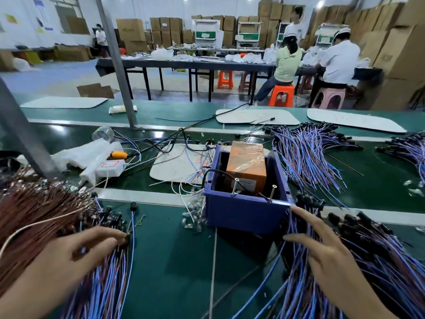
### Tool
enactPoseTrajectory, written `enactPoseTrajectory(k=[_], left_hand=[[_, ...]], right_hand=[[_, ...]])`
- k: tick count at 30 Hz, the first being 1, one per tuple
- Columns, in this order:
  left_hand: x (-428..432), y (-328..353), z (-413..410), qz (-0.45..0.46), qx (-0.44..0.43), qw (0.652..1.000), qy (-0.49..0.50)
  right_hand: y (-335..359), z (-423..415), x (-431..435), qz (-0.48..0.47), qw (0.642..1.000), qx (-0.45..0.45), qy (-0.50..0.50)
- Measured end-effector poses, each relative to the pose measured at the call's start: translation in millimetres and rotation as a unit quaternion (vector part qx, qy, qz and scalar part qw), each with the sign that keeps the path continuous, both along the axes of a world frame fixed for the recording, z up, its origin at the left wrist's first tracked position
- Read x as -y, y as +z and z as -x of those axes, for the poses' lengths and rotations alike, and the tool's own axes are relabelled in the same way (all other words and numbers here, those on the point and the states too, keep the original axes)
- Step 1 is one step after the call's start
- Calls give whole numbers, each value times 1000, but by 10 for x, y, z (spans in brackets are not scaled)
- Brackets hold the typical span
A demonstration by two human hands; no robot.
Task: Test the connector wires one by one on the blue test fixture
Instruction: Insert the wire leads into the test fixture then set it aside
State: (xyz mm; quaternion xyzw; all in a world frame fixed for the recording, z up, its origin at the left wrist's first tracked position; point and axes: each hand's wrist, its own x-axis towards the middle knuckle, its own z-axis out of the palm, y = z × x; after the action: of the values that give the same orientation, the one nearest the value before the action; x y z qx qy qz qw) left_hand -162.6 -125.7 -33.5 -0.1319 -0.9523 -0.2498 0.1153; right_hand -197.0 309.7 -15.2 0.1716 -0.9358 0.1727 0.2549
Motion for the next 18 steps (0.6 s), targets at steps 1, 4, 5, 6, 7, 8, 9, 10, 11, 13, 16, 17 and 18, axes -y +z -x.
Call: enactPoseTrajectory(k=[1, 4, 5, 6, 7, 8, 9, 10, 11, 13, 16, 17, 18], left_hand=[[-52, 59, 39, 42, 2, 999, 13], [-296, -9, 131, 224, -26, 973, 55], [-386, -42, 141, 237, -44, 969, 63], [-466, -60, 157, 213, -49, 973, 70], [-514, -38, 169, 171, -46, 982, 67], [-533, -18, 185, 133, -59, 986, 76], [-552, 6, 196, 100, -75, 988, 92], [-580, 45, 199, 77, -88, 987, 107], [-616, 109, 202, 59, -100, 986, 117], [-731, 290, 195, 16, -130, 985, 116], [-1039, 645, 167, -72, -204, 974, 72], [-1193, 768, 132, -104, -220, 969, 43], [-1361, 864, 78, -132, -236, 963, 7]], right_hand=[[-29, -7, -3, 28, 999, 16, 7], [-74, 16, 3, 92, 996, 16, -14], [-88, 15, 18, 103, 994, 14, -15], [-95, 18, 37, 114, 993, 8, -9], [-77, -6, 79, 129, 992, 12, -4], [-74, -23, 109, 137, 990, 15, 2], [-49, -47, 140, 142, 990, 15, 8], [-33, -73, 171, 144, 989, 1, 14], [-2, -117, 210, 153, 988, -4, 18], [78, -189, 288, 224, 972, 51, 41], [340, -278, 556, 496, 728, 441, 170], [391, -293, 676, 524, 607, 560, 209], [405, -300, 791, 515, 520, 641, 229]])
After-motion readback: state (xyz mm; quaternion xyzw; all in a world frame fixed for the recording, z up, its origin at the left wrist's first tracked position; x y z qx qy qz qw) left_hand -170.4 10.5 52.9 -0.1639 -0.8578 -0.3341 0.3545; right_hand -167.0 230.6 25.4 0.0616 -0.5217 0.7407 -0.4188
